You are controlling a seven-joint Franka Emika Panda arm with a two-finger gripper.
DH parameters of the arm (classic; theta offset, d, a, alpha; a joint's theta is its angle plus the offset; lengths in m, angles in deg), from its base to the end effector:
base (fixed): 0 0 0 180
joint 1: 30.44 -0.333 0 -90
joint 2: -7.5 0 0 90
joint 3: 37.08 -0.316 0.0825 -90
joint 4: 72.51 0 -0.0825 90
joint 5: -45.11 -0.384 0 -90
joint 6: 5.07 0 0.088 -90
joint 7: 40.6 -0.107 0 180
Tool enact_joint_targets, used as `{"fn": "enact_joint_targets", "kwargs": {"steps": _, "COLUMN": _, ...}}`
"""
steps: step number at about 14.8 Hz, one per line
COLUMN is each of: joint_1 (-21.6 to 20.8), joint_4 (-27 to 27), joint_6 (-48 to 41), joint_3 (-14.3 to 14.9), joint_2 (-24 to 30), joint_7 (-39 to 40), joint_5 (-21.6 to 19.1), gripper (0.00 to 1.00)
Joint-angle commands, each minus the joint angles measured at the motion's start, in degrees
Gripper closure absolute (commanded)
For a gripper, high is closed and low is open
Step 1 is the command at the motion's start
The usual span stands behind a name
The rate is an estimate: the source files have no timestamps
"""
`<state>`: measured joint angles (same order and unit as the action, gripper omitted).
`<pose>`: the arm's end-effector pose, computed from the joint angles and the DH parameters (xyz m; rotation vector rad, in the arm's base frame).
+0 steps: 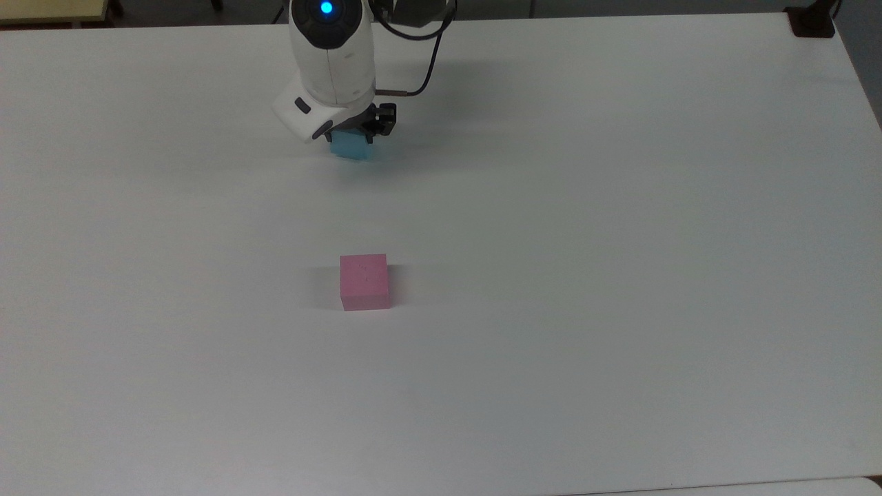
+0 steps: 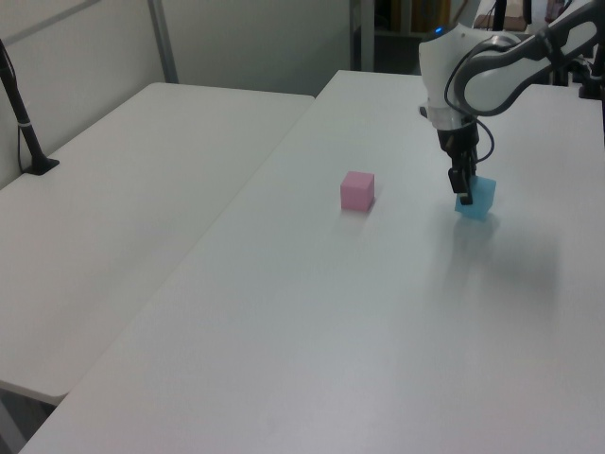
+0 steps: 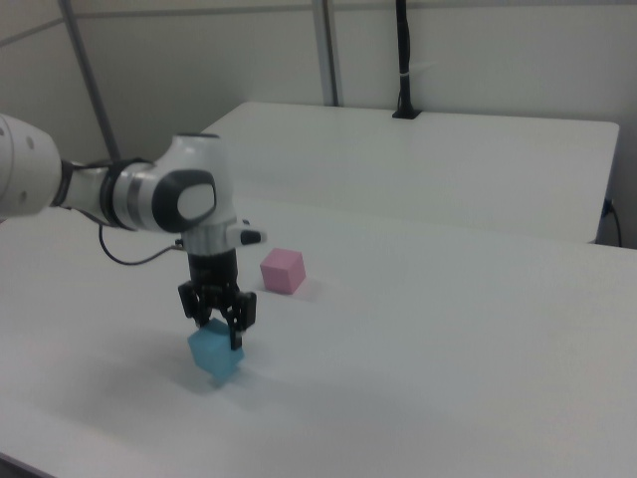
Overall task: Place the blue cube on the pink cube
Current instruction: 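Lift the light-blue cube and carry it over the pink cube, then lower the light-blue cube onto the pink cube's top face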
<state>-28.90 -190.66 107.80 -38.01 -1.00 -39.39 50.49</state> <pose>0.5457 -0.0120 0.3456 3.0427 0.0876 -0.3695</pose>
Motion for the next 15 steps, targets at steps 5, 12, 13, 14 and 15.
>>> {"fn": "enact_joint_targets", "kwargs": {"steps": 5, "joint_1": -0.7, "joint_4": 30.9, "joint_6": -10.9, "joint_3": 1.0, "joint_2": -4.0, "joint_7": 10.1, "joint_5": -1.5, "gripper": 0.88}}
{"fn": "enact_joint_targets", "kwargs": {"steps": 12, "joint_1": -2.8, "joint_4": 44.2, "joint_6": -2.4, "joint_3": 2.6, "joint_2": -19.9, "joint_7": 10.1, "joint_5": -1.2, "gripper": 0.84}}
{"fn": "enact_joint_targets", "kwargs": {"steps": 13, "joint_1": -3.7, "joint_4": 44.2, "joint_6": -1.8, "joint_3": 3.3, "joint_2": -21.0, "joint_7": 10.1, "joint_5": -1.2, "gripper": 0.84}}
{"fn": "enact_joint_targets", "kwargs": {"steps": 14, "joint_1": -4.7, "joint_4": 44.2, "joint_6": -1.3, "joint_3": 3.7, "joint_2": -22.1, "joint_7": 10.1, "joint_5": -1.2, "gripper": 0.84}}
{"fn": "enact_joint_targets", "kwargs": {"steps": 15, "joint_1": -5.2, "joint_4": 44.2, "joint_6": -1.1, "joint_3": 3.7, "joint_2": -23.0, "joint_7": 10.0, "joint_5": -1.2, "gripper": 0.84}}
